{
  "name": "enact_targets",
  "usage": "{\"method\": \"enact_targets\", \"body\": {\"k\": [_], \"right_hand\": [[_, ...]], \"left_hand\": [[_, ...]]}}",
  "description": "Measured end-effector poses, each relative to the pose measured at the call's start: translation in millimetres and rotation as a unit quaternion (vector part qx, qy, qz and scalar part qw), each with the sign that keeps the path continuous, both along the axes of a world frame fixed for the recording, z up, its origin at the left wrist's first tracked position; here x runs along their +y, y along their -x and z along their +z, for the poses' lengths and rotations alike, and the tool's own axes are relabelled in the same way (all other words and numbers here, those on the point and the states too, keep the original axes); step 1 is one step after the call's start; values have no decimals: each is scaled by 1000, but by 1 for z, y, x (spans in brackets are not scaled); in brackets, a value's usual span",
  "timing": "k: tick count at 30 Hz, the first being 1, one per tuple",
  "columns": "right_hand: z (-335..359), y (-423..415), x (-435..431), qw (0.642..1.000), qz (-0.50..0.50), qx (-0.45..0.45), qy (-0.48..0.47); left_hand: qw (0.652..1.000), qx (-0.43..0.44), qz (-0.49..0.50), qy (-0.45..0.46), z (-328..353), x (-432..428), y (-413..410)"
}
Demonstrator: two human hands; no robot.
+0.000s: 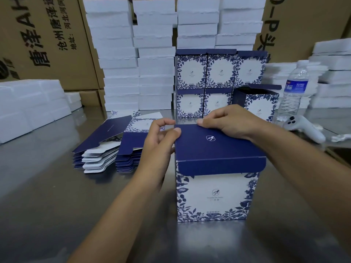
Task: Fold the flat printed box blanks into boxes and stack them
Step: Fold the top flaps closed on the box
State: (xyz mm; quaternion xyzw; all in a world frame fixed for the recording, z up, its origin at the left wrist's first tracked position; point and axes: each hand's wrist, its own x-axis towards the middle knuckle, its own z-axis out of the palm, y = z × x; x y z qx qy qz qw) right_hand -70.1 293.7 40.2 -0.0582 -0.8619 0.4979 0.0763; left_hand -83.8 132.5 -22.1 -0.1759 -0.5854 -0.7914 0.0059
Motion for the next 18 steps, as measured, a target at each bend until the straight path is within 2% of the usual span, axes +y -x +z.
{"method": "enact_targets", "body": {"k": [2,7,13,18], "right_hand": [[0,0,0,1000,-10,-3,4],[-1,1,0,1000,-13,-11,16],[-1,2,1,999,-6,-17,43],[-1,2,2,998,-2,-19,52]], "left_hand": [[1000,-12,1,-10,2,-3,3],[996,-75,-2,50,17,-3,12],[968,-103,-37,224,38,9,26],[970,-94,-32,222,39,8,31]]}}
